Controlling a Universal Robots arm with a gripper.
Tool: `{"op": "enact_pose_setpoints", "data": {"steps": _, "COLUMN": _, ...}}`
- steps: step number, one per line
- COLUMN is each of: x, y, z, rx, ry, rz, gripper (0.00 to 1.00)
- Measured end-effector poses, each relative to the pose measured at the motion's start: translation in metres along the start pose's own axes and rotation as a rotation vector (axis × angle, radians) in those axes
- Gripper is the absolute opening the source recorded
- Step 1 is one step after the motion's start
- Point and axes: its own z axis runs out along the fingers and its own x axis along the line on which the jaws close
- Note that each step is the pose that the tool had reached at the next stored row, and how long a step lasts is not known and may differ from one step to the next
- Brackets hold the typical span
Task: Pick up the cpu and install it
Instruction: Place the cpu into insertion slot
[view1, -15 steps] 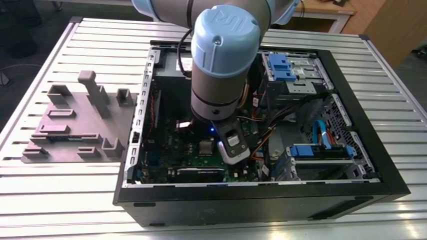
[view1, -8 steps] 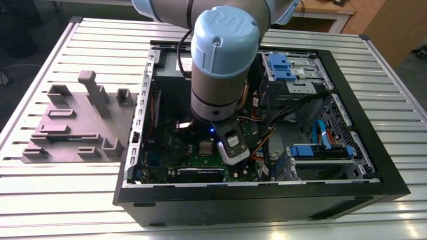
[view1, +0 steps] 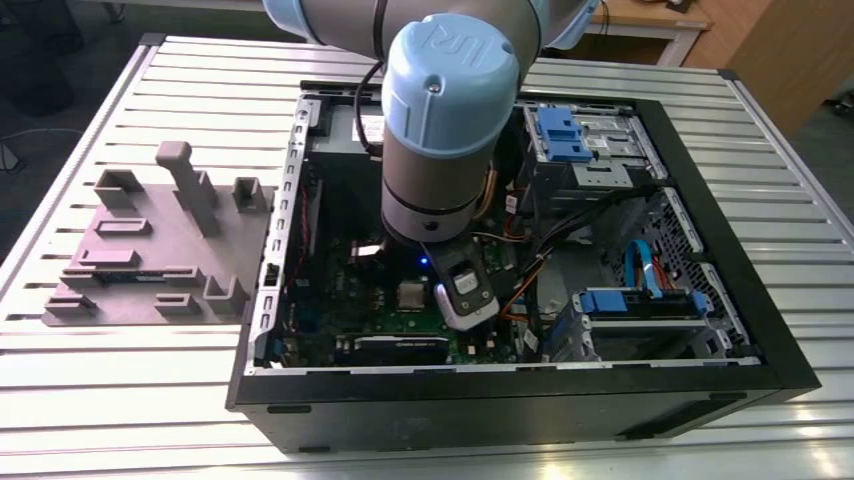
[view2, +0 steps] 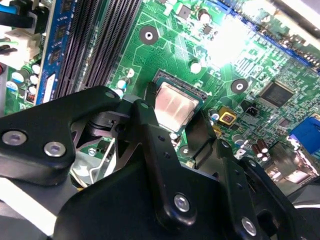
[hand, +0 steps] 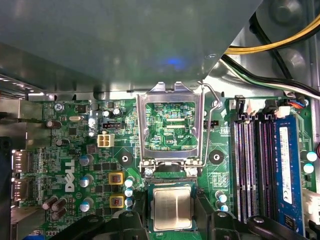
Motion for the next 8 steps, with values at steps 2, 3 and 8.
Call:
{"op": "enact_pose_setpoints", "data": {"steps": 2, "x": 0.0, "y": 0.0, "z": -0.0001, "rx": 0.0002, "ry": 0.0001, "rz": 0.0, "gripper": 0.51}}
{"op": "enact_pose_setpoints", "data": {"steps": 3, "x": 0.0, "y": 0.0, "z": -0.0001, "rx": 0.0002, "ry": 0.0001, "rz": 0.0, "gripper": 0.51}}
{"op": "enact_pose_setpoints", "data": {"steps": 8, "x": 0.0, "y": 0.0001, "z": -0.0006, "rx": 0.0001, "ry": 0.0, "rz": 0.0, "gripper": 0.51}}
